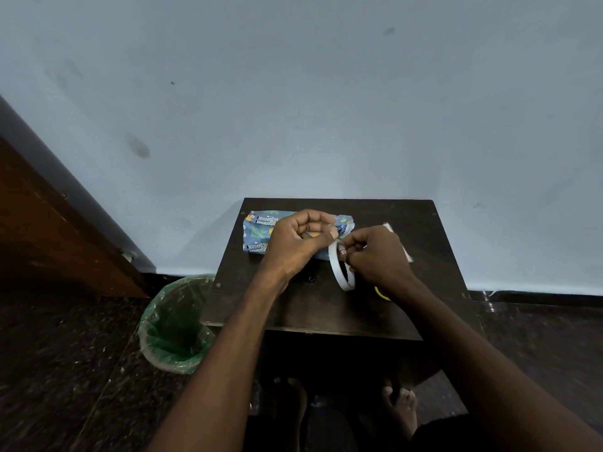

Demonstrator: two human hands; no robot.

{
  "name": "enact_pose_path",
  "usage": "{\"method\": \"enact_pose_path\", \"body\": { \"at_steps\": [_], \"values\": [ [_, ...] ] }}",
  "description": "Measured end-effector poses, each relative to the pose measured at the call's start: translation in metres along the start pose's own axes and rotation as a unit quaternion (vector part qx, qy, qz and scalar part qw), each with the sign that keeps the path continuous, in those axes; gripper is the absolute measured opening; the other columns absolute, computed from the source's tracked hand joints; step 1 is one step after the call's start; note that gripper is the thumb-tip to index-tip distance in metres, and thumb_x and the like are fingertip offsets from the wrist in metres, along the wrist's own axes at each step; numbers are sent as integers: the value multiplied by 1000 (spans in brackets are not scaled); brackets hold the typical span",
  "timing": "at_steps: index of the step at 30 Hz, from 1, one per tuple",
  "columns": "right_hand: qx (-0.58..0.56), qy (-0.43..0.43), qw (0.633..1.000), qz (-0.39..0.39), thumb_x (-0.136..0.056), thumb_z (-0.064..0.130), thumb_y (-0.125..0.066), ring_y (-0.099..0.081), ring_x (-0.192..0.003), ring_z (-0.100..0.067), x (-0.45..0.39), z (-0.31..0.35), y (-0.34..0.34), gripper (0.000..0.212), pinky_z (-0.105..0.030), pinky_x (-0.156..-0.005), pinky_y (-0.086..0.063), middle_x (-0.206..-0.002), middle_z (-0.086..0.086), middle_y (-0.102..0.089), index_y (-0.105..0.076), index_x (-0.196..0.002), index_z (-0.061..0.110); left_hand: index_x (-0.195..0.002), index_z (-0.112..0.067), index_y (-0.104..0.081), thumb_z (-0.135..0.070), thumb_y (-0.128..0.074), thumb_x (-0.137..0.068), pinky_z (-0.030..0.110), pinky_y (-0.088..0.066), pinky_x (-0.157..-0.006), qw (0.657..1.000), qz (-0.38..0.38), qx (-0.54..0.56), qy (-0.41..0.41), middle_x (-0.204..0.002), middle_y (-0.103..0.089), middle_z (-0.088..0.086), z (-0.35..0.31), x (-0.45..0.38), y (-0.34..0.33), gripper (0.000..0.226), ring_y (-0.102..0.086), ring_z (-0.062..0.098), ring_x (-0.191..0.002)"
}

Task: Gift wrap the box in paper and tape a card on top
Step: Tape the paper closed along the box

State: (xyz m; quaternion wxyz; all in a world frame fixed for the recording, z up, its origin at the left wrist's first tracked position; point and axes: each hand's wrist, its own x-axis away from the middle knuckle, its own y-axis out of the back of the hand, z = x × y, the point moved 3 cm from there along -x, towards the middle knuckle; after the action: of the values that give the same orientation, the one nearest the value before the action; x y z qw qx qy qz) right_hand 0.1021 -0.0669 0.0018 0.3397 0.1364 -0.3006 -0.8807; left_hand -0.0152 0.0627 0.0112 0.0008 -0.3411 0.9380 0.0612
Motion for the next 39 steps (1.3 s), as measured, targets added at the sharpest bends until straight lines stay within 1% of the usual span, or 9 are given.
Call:
{"method": "enact_pose_path", "body": {
  "at_steps": [4, 9, 16, 20, 25, 28, 31, 33, 39],
  "values": [
    [8, 2, 1000, -3, -77, 1, -70, -72, -72, -23, 0, 2, 1, 26, -41, -75, -61, -66, -1, -73, -78, -71, 25, -106, -19, -78, -18, -86, -87, 38, -50, -76, 1000, 11, -8, 4, -102, -82, 3, 0, -1, 3, 21, -63, 26, -86],
    [2, -1, 1000, -4, -77, 1, -71, -72, -68, -21, 1, 3, 1, 27, -44, -75, -62, -65, 2, -73, -79, -73, 26, -114, -12, -74, -10, -83, -91, 20, -52, -68, 999, 28, -3, 19, -91, -82, 12, -6, 2, 1, 25, -73, 7, -76],
    [56, -6, 997, 49, -76, 3, -77, -72, -79, -14, -1, 5, 14, 22, -36, -77, -59, -75, 6, -76, -79, -86, 22, -110, -13, -77, -6, -86, -87, 29, -53, -86, 1000, 26, -9, 2, -85, -81, 13, -7, 3, 2, 26, -76, 13, -77],
    [184, -37, 981, 42, -74, 8, -70, -69, -80, -22, -4, -9, 34, 11, -29, -68, -52, -74, 3, -72, -77, -75, 15, -108, -14, -78, -6, -86, -87, 41, -58, -97, 999, 28, -25, -11, -82, -81, 11, -6, 2, 1, 24, -78, 16, -78],
    [222, -81, 967, 95, -74, 8, -69, -71, -78, -21, 4, -19, 38, 15, -29, -63, -52, -72, 3, -74, -75, -63, 17, -107, -15, -79, -9, -84, -89, 22, -52, -73, 998, 22, -54, -21, -77, -80, 7, -9, 1, -1, 19, -74, 10, -70],
    [235, -77, 966, 78, -70, 10, -72, -70, -80, -25, 10, -17, 40, 10, -30, -65, -53, -76, 2, -72, -72, -63, 17, -106, -15, -79, -9, -83, -89, 24, -53, -74, 997, 16, -69, -28, -73, -80, 3, -10, 1, -4, 18, -73, 7, -68],
    [299, -79, 948, 77, -67, 18, -83, -68, -87, -29, 24, -11, 44, 18, -37, -73, -58, -93, -3, -69, -72, -81, 18, -105, -18, -79, -11, -84, -88, 41, -60, -85, 996, 28, -72, -32, -75, -80, 5, -8, 1, -8, 19, -75, 15, -72],
    [364, -65, 926, 80, -79, 25, -81, -67, -98, -32, 32, -9, 42, 26, -35, -73, -51, -107, -8, -66, -69, -101, 16, -105, -20, -80, -14, -86, -87, 51, -61, -89, 996, 34, -72, -33, -76, -80, 7, -8, 1, -8, 20, -76, 21, -75],
    [402, -56, 911, 69, -86, 28, -79, -65, -108, -30, 36, -3, 37, 40, -34, -73, -45, -118, -11, -66, -65, -119, 12, -107, -15, -80, -9, -89, -85, 38, -63, -87, 995, 52, -76, -49, -79, -81, 7, -11, 2, -4, 26, -80, 20, -81]
  ]
}}
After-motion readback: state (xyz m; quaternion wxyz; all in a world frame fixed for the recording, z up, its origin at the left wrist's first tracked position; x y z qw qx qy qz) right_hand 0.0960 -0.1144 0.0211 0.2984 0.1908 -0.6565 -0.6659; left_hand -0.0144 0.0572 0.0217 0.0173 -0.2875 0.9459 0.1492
